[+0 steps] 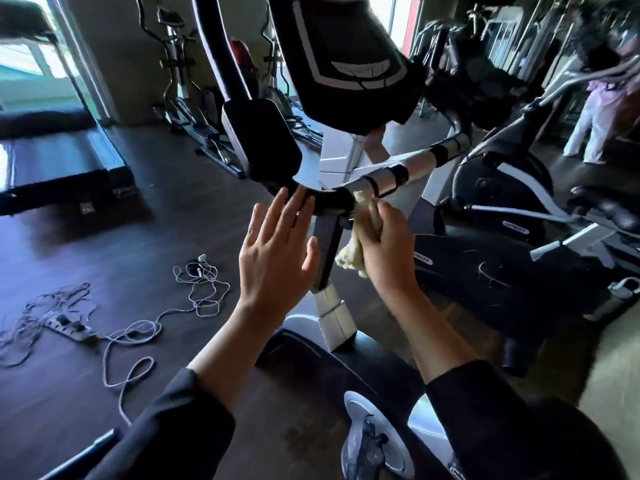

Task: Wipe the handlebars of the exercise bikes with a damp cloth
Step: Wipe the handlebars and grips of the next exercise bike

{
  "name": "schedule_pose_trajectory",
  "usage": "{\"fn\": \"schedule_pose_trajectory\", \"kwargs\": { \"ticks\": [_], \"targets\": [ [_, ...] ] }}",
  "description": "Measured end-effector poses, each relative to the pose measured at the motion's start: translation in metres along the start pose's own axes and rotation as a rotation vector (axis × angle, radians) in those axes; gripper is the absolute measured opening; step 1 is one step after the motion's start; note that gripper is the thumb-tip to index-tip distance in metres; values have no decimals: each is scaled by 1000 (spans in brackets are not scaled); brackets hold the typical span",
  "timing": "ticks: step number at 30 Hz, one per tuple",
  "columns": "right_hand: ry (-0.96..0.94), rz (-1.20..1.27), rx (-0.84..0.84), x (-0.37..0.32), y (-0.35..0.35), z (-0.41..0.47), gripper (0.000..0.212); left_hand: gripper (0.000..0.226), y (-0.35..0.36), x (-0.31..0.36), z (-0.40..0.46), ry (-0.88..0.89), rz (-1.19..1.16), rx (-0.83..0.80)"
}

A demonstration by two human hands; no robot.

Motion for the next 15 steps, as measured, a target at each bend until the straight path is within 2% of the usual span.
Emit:
{"fn": "schedule_pose_trajectory", "kwargs": {
  "ticks": [2, 4, 10, 15],
  "targets": [
    [15, 59, -56, 7, 4, -17, 18, 50, -3, -3, -18, -73, 27, -18],
    [73, 114, -192, 15, 17, -37, 20, 48, -6, -10, -40, -168, 84, -82],
    [258, 372, -570, 20, 79, -97, 35, 44, -9, -55, -121, -520, 264, -456],
    [409, 555, -749, 10, 139, -126, 35, 40, -15, -105, -170, -716, 362, -620]
  ]
}}
Point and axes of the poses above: each hand's wrist, its own z-axis towards the middle knuckle, its own y-axis out of the palm, x = y × z, the point moved 3 cm from there along z, towards the middle knuckle, and after that the axes turned 6 degrees about -z, right-handed, at the moved point
